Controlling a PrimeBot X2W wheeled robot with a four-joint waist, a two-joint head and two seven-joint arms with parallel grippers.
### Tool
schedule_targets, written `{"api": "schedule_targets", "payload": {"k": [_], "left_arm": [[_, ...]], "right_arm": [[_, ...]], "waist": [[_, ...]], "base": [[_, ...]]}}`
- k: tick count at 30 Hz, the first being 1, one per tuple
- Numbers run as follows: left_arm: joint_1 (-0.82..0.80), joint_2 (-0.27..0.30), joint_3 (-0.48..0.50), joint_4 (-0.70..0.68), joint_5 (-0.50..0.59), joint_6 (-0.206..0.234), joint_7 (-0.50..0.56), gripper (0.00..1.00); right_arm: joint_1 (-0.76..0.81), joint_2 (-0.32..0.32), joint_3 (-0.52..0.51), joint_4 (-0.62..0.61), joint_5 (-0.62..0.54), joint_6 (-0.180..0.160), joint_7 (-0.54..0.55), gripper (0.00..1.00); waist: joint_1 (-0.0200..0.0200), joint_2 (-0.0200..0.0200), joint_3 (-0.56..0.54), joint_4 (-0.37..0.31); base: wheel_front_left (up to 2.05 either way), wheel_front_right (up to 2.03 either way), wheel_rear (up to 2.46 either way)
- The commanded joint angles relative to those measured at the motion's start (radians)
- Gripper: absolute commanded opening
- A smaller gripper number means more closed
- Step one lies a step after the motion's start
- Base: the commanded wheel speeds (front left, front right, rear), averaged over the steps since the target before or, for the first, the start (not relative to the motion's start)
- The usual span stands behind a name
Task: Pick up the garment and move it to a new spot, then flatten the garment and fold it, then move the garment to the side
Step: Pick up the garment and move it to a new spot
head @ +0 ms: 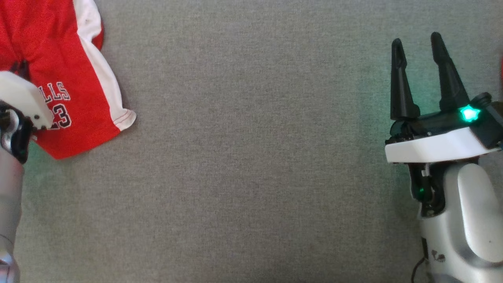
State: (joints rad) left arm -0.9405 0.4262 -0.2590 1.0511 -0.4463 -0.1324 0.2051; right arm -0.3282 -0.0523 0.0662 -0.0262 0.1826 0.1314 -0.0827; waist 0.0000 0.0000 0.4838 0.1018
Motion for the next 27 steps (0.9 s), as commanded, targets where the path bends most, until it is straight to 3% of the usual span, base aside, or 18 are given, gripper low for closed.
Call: {"api": "schedule_targets", "payload": {"k": [1,7,13,23,27], "left_arm": [[0.002,0.066,0.019,-0.015,-0.002,0.002,-0.02,0.0],[-0.033,0.058,0.018,-0.037,-0.001,0.003,-0.224,0.0],[-0.046,-0.015,-0.011,-0.115,-0.032,0.002,-0.352,0.0],[0.049,-0.136,-0.121,-0.379,-0.102,0.003,-0.355,0.0],[0.11,-0.201,-0.174,-0.513,-0.097,0.028,-0.315,0.0]], "right_arm": [[-0.008,0.002,0.027,-0.026,0.009,-0.001,-0.01,1.0],[0.003,0.002,0.04,0.023,0.04,-0.001,-0.046,1.0],[0.018,0.002,0.05,0.073,0.076,-0.001,-0.083,1.0],[0.026,0.002,0.075,0.122,0.123,-0.001,-0.118,1.0],[0.016,0.002,0.09,0.142,0.145,-0.001,-0.135,1.0]], "waist": [[0.0,0.0,-0.012,-0.003],[0.0,0.0,-0.08,-0.015],[0.0,0.0,-0.16,-0.037],[0.0,0.0,-0.216,-0.088],[0.0,0.0,-0.222,-0.126]], "base": [[0.0,0.0,0.0],[0.0,0.0,0.0],[0.0,0.0,0.0],[0.0,0.0,0.0],[0.0,0.0,0.0]]}}
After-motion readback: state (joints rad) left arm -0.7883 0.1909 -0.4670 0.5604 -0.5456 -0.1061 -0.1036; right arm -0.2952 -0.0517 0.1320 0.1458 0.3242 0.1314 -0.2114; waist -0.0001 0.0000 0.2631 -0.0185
